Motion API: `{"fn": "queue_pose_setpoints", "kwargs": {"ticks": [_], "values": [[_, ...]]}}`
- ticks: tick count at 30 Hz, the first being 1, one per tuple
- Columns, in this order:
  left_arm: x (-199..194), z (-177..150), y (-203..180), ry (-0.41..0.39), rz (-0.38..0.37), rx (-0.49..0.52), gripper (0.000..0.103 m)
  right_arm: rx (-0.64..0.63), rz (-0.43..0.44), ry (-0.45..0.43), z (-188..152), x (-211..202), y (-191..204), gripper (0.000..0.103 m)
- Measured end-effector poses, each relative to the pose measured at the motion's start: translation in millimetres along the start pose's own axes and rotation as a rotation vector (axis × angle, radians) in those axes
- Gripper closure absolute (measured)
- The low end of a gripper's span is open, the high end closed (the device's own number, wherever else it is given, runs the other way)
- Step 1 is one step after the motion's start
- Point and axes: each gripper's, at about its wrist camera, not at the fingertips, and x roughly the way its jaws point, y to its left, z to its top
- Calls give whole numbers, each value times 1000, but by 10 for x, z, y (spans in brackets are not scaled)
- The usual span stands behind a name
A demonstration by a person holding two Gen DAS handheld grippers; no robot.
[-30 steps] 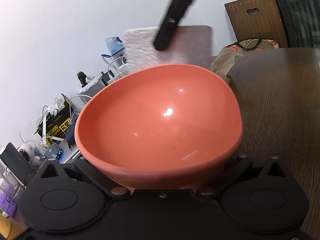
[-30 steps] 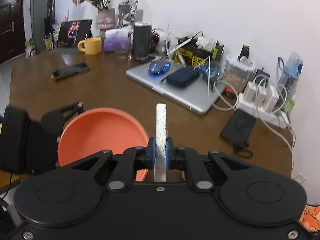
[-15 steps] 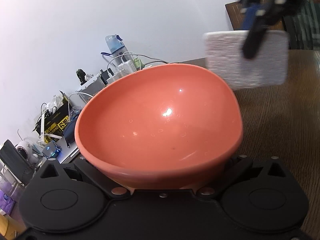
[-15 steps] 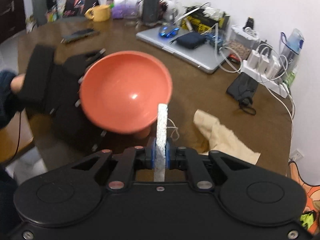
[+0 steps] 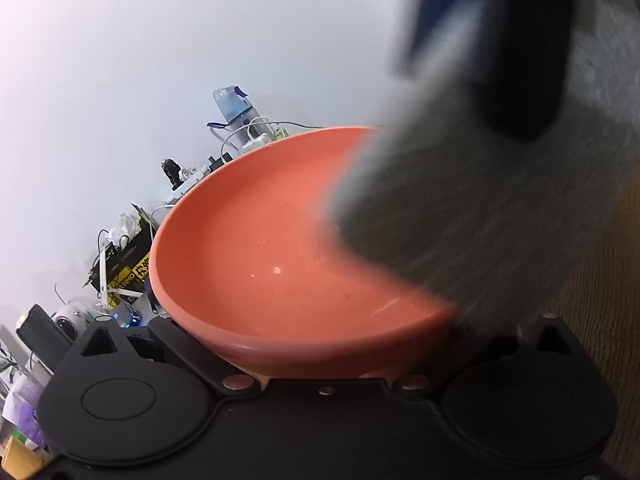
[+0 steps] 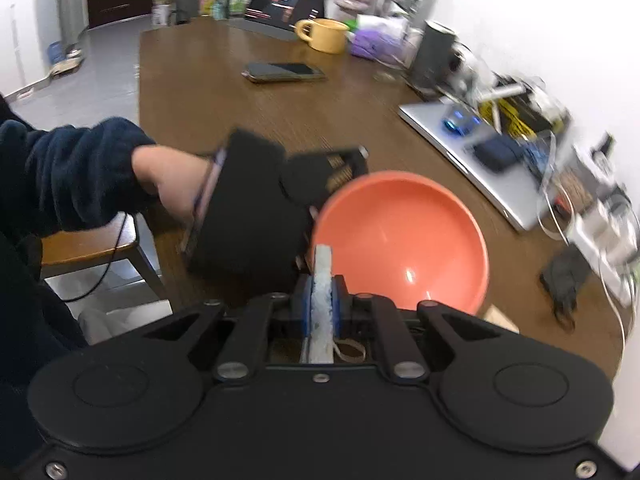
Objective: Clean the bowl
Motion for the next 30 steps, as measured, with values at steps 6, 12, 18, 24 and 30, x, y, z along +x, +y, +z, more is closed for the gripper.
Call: {"fn": "queue_pose_setpoints", "kwargs": {"ticks": [6,12,18,24,30], "values": [[-22,-9,-35,-8,20,25,1,-44,3,-70,314,-6,6,91],[-100,-18,-129,-19,53,58,2,-51,-43,-137,529,-9,-122,90],[-179,-36,-161,-20,55,59,2,-46,-129,-175,624,-65,-271,90],[-243,-49,-171,-20,55,60,2,-17,-245,-134,496,-52,-553,90],[-95,-40,-39,-20,51,59,2,16,-273,-40,140,-71,-661,90]]}}
